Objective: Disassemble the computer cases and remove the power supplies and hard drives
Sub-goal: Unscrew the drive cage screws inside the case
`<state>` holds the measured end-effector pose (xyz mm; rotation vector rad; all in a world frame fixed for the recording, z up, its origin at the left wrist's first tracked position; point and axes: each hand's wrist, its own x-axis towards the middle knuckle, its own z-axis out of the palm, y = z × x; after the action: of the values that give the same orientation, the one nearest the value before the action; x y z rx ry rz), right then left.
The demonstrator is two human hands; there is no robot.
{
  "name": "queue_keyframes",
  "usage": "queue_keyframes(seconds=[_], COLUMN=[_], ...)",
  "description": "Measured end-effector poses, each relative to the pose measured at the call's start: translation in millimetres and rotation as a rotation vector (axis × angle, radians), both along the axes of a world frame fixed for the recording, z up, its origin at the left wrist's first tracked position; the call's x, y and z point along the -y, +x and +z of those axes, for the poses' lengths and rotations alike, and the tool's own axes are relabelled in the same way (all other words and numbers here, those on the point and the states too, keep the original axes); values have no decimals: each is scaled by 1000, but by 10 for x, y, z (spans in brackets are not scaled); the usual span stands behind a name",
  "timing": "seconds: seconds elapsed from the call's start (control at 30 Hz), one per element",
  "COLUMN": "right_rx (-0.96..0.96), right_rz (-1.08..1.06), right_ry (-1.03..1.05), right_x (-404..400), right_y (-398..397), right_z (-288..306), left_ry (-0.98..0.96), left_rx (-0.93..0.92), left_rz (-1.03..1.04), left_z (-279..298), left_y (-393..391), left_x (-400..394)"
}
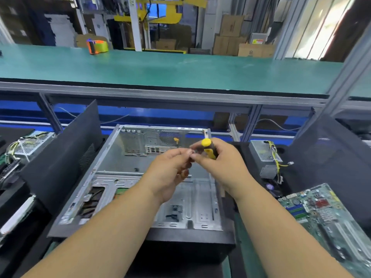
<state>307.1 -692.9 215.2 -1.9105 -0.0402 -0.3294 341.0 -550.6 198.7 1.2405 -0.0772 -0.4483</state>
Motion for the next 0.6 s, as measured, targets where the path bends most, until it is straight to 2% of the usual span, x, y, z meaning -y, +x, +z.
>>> queue_keyframes(seconds=[0.17,0.23,0.3,0.37,0.43,0.6], right_rx=[8,1,-36,-129,-264,-539], right_rz=[-109,-171,-268,-363,-415,-380], right_ry=[1,41,24,-46,-79,-188], right_x=[492,678,870,1066,1241,1460], right_y=[-160,-204,-249,-307,-372,-465], right_z=[-119,-215,-343,-507,-682,-976], left_ry=[72,116,255,442,543,600], left_rx=[-46,-5,106,249,329,426], left_rz=[-67,-87,-94,-94,-91,-132], left_z=[-52,-83,-122,-177,-225,-286], left_y=[-96,-134,-159,-174,-196,-293], left_x=[451,603,713,781,843,1007])
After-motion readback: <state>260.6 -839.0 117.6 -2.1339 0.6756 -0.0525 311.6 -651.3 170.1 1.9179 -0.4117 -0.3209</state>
